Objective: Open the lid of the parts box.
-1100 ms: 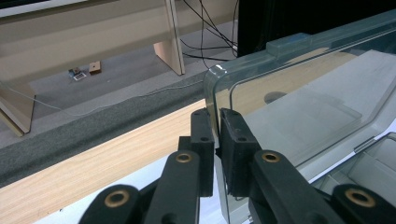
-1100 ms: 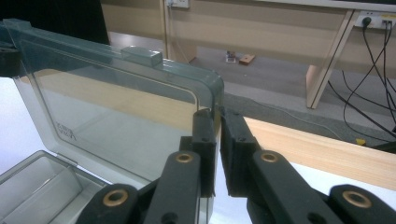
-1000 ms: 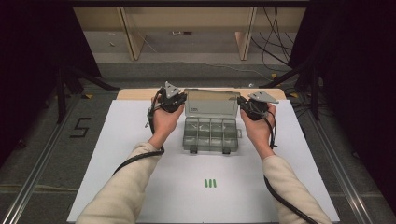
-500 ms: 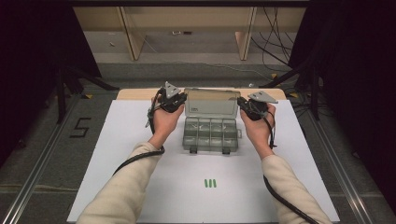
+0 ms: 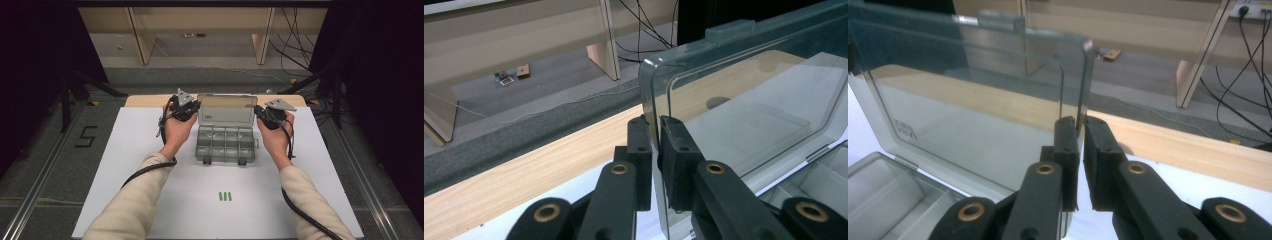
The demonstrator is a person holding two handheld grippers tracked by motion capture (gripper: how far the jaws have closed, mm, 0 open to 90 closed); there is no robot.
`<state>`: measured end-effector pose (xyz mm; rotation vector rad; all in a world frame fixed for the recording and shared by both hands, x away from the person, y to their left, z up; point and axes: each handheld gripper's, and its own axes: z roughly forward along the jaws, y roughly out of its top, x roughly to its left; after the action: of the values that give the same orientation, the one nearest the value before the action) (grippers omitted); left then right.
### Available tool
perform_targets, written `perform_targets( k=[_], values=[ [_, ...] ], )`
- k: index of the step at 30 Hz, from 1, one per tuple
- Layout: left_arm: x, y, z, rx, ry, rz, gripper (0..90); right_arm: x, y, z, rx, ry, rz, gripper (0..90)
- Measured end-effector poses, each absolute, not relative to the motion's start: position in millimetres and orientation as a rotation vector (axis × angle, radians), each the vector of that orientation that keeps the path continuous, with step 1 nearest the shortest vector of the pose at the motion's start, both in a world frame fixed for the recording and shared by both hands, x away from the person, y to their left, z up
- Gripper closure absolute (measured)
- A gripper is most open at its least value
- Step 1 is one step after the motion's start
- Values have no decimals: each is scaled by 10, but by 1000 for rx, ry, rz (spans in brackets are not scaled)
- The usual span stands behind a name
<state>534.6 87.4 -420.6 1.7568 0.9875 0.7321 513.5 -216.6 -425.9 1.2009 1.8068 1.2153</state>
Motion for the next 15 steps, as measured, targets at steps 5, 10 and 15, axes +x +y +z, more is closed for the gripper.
perform_targets(
  k=[5, 10, 15],
  values=[
    [5351, 876, -4219, 1768, 983, 733, 830, 5149, -2161, -4289, 1210, 1806, 1211, 853],
    [5355, 873, -4240, 1769, 987, 731, 828, 5163, -2152, -4314, 1210, 1788, 1218, 853],
    [5358, 867, -4267, 1780, 993, 731, 823, 5161, -2158, -4323, 1217, 1816, 1200, 852]
  ],
)
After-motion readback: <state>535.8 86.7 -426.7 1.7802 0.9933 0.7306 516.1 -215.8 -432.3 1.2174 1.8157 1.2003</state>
